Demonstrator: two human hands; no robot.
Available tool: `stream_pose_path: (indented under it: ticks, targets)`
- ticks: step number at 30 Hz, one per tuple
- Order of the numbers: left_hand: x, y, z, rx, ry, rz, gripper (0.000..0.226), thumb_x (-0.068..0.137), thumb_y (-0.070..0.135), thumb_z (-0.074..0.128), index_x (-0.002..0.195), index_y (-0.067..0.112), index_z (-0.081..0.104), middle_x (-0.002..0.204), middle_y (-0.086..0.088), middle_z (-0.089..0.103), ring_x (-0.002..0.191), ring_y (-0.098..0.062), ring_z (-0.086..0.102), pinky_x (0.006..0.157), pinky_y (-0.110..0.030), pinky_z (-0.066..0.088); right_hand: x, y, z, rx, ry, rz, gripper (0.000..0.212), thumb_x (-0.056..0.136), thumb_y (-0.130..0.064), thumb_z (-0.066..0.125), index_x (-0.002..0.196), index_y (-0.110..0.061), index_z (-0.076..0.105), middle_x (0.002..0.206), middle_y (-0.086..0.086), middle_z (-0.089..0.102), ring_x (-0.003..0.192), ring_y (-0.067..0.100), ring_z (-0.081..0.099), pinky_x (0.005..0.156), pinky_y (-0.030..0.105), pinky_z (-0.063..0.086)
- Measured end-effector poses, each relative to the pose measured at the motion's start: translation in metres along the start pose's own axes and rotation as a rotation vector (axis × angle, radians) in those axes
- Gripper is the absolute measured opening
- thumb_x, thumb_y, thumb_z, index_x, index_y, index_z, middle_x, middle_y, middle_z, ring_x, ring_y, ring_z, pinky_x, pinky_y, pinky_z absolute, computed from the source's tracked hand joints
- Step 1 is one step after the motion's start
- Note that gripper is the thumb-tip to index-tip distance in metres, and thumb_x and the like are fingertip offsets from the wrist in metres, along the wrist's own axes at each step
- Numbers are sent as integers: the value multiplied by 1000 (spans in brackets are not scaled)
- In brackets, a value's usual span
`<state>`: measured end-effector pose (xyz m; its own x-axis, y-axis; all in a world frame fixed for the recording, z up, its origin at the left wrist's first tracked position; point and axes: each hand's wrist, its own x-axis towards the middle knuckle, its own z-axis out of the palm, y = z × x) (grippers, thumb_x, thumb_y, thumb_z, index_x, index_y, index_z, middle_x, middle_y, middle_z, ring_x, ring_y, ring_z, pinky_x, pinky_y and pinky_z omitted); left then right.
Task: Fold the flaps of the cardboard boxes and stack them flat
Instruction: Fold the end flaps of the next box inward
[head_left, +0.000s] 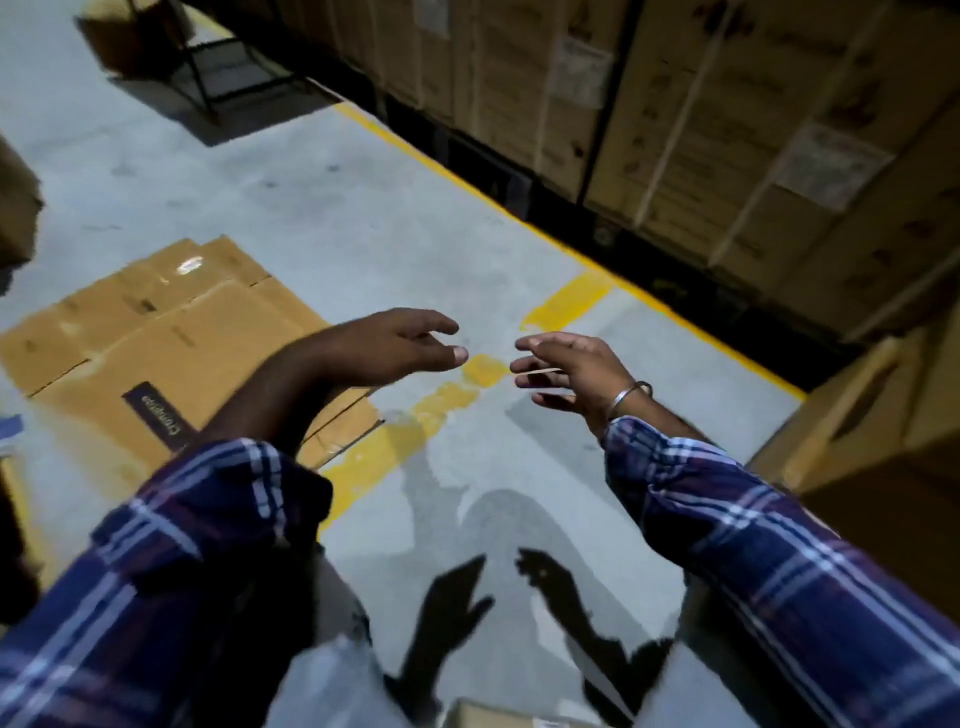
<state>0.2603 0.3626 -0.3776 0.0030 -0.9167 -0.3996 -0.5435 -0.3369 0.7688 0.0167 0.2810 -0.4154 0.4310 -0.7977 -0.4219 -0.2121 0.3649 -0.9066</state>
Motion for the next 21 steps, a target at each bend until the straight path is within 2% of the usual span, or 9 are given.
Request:
stream_pose_path:
  ticks: [3,5,7,10,12,14,18,21]
  targets:
    - [35,-1,73,-189,216,23,48,86,48,75,128,27,67,103,7,75,92,-6,68,75,-26,46,7,33,-37,2,78,107,23,100,-20,59,116,-6,70,100,13,73,84,22,67,65,25,49]
    - [52,-11,125,-428,315,-41,29,94,32,71,120,20,69,109,-5,77,94,-16,71,74,-28,47,17,60,-49,-40,69,199,12,98,-18,61,103,-13,71,95,10,70,81,22,65,63,24,46]
    - [76,-23,166,-529,326,-160,17,96,25,69,113,21,70,107,-4,77,99,-20,72,75,-30,48,34,78,-61,-131,28,274,6,96,-20,65,94,-18,70,92,7,71,76,21,66,62,25,45]
    - [103,-31,186,-342,376,-160,19,92,30,73,111,26,72,105,10,75,103,-11,71,82,-31,53,54,97,-75,-221,133,225,9,89,-26,70,92,-18,73,91,5,74,76,20,70,66,30,50]
    - [116,-26,193,-272,474,-173,18,95,29,70,114,27,70,107,15,73,102,-3,68,87,-28,52,59,112,-87,-289,232,205,17,78,-39,71,89,-26,74,93,0,76,86,22,73,78,35,56]
    - [121,-12,211,-270,522,-176,19,96,28,68,115,29,69,105,19,72,100,1,67,85,-26,51,49,122,-105,-345,225,213,17,70,-46,67,82,-35,72,93,-5,75,90,21,73,86,40,58]
    - [131,21,258,-304,448,-135,20,95,29,69,115,29,67,105,16,72,100,0,67,84,-24,50,25,124,-147,-444,244,226,26,64,-57,63,80,-38,71,91,-7,74,89,21,72,90,41,57]
    - [131,40,285,-287,408,-107,21,95,32,68,116,30,67,107,16,72,101,0,66,86,-25,50,5,126,-173,-454,278,210,26,69,-56,68,86,-37,72,88,-7,74,85,18,73,84,41,59]
